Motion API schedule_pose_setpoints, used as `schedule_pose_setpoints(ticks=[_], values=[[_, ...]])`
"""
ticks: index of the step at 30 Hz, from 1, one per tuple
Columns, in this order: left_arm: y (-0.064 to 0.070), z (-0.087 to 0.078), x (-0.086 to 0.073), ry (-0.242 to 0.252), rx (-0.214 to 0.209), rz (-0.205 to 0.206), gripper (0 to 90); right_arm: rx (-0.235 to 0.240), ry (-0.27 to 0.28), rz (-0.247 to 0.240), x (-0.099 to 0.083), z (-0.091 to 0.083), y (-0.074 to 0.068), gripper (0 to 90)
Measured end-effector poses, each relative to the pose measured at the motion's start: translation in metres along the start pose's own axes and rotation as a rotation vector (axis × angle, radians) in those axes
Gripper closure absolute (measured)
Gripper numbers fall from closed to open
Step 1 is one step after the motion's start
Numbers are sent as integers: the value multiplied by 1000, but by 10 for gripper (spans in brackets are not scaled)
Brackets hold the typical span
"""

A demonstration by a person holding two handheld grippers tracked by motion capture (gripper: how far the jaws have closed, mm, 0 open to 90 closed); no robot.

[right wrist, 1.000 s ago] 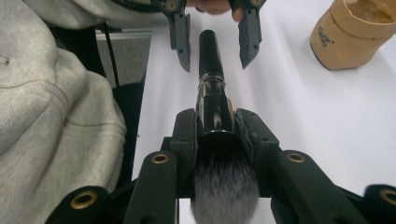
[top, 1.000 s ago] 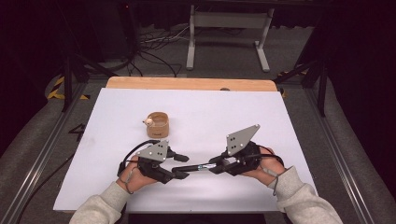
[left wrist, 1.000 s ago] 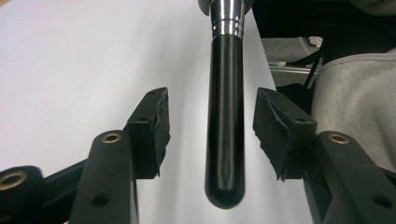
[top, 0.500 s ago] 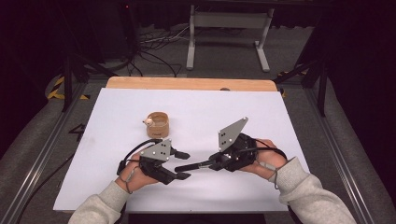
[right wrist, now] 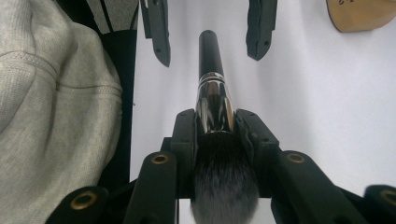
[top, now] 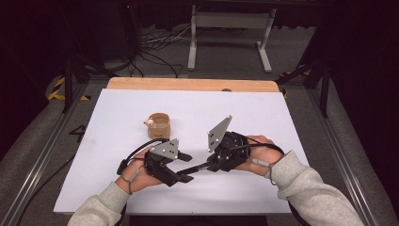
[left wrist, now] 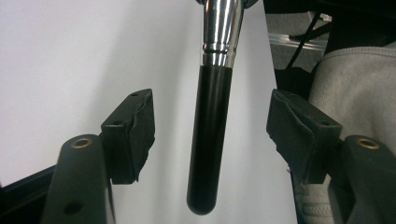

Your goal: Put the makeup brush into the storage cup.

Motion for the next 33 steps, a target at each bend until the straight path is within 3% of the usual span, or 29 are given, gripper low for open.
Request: schedule_pose_setpoints(ticks=[7,20,33], values=[[0,3,4,-68,-20,8,352,10,-40,8,0,4,-1,705],[-1,7,11,-192,-65,43,391,31,-58,12,4,9,3,705],[1,10,13,-257,-111,58,447,46,-65,2,7,15,5,705]])
Point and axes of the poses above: each handheld gripper's, and its own axes: z roughly forward along the jaws, x roughly out of its top, y roughly to its right, the point moved 7 cm from there along z, roughly forward along the jaws, and after that the axes turned 10 degrees about x, right-handed, at the moved point
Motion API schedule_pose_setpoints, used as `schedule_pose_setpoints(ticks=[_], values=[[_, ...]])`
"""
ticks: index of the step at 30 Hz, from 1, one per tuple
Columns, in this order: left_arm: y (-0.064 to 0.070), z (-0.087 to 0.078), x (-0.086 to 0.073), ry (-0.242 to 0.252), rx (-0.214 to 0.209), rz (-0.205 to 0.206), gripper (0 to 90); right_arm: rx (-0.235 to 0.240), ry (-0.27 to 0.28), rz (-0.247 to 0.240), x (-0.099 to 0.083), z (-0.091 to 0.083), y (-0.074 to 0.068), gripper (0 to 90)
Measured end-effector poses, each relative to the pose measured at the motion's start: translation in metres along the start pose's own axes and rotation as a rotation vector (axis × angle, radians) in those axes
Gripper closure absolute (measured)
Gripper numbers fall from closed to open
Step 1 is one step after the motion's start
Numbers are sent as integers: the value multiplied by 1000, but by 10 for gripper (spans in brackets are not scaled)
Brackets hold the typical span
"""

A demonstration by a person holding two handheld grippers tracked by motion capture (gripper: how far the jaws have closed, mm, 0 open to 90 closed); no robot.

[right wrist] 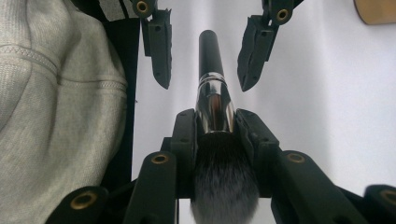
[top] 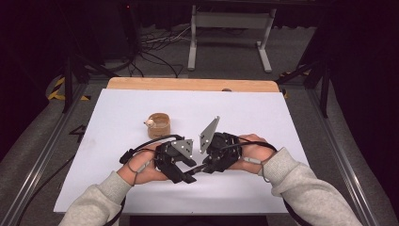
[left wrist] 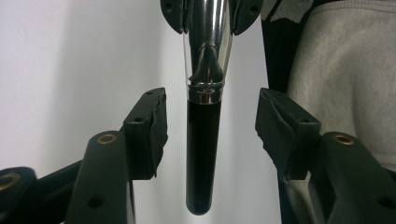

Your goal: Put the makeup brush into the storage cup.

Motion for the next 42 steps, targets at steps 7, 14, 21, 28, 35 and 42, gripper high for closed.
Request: schedule_pose_setpoints(ticks=[7,14,21,28,35,42], values=[[0,3,1,-36,-2,21,504,10,-8,1,0,4,0,705],[2,4,1,-70,17,35,565,16,-11,3,-1,5,1,705],[2,9,1,-79,27,41,625,25,-6,10,-1,5,0,705],[3,11,0,-104,40,60,677,31,-1,2,0,6,0,704],[2,11,-1,-115,43,62,718,35,-4,1,1,7,0,704],[3,13,-2,-131,31,69,723,36,-15,-7,1,9,0,704]])
Point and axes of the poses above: each handheld gripper's, and its own axes: z roughly forward along the jaws, x roughly out of its top, y roughly to its right, the point moved 7 cm from there along z, roughly forward along the jaws, and after that the axes turned 10 degrees about x, right-handed, at the moved point
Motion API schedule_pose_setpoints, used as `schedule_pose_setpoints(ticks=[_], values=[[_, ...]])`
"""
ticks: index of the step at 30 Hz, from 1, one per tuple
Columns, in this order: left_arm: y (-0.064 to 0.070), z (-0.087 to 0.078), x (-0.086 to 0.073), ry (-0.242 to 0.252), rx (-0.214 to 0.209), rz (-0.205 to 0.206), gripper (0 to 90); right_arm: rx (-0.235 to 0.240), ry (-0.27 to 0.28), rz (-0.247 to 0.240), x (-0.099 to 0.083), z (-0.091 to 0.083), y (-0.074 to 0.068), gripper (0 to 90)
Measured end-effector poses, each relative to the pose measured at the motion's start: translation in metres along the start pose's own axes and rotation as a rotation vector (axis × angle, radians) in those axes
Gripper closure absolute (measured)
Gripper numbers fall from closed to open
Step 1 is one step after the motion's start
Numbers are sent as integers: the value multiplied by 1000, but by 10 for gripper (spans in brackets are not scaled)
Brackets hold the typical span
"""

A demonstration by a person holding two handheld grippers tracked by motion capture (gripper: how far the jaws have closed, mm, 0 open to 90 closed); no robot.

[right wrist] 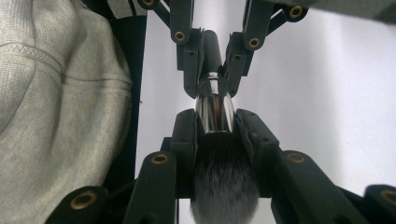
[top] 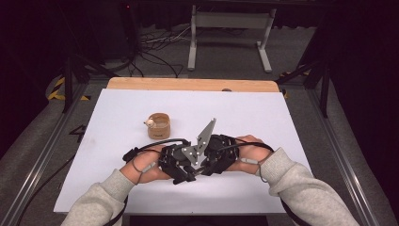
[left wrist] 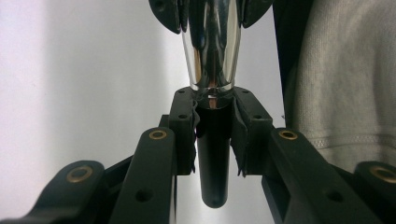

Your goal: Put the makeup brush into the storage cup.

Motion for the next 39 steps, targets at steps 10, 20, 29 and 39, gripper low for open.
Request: schedule_pose_setpoints(ticks=[10,20,29,39], values=[[-3,3,-1,-15,21,-18,734,-4,1,6,2,3,1,702],[-6,0,0,13,45,-27,743,-28,56,-5,1,-1,4,495],[-10,-3,0,37,39,-22,743,-52,112,-9,-3,-6,8,289],[-19,-13,-4,138,63,-89,743,-113,284,-3,-9,-30,6,215]])
Point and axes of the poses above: each handheld gripper's, and its own axes: z roughly forward along the jaws, x roughly out of its top, y roughly to its right, the point moved 7 cm from there along z, roughly forward along the jaws, and after that the axes turned 10 degrees about x, right-handed, at the moved point
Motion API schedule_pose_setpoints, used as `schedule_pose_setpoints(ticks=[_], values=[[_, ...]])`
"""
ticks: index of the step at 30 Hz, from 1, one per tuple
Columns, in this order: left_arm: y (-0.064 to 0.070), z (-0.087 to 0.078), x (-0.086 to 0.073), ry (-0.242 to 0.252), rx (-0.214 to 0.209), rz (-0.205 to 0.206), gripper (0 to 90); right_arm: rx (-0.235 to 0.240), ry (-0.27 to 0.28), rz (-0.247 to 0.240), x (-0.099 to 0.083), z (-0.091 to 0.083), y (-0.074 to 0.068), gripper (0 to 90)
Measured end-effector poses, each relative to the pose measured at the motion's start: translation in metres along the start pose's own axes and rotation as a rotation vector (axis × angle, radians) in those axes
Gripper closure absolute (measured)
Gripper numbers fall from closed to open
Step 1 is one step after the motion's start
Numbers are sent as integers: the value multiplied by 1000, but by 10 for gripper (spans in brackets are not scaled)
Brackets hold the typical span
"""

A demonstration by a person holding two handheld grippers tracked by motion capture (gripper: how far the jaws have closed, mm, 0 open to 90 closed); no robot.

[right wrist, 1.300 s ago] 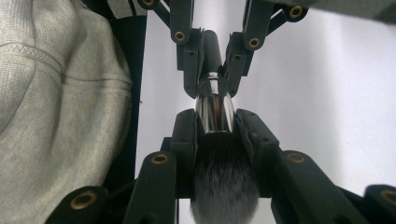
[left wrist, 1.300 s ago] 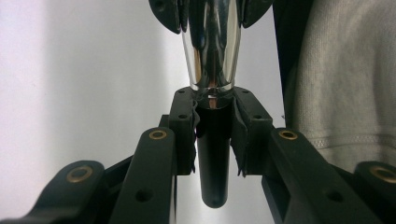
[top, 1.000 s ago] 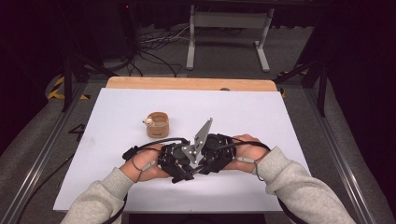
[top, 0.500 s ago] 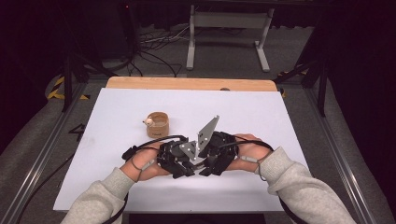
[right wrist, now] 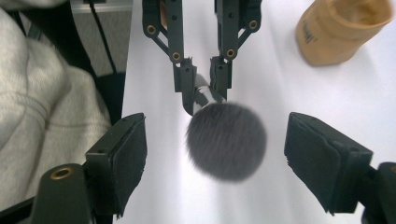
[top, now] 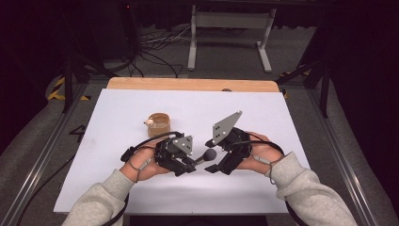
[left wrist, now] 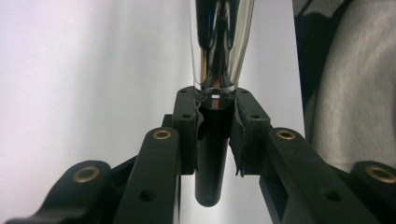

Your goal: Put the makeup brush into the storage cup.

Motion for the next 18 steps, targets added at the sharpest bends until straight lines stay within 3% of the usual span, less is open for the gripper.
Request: schedule_pose_setpoints(ticks=[2,6,13,18], values=[[-2,-3,0,21,3,-15,743,-5,17,1,0,-2,0,216],[-8,-9,0,71,14,-38,743,-21,112,16,-2,-13,-1,182],[-19,-21,-1,169,42,-96,743,-104,230,15,-6,-28,0,99],[-25,-25,-3,204,73,-127,743,-145,291,33,-14,-35,2,70]])
Point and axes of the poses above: each handheld gripper's, and its own axes: z roughly forward along the jaws, x roughly out of its top, y roughly to its right, the point moved 7 cm from there along z, roughly forward along the jaws, and after that the axes turned 10 degrees about x, right-handed, at the moved point
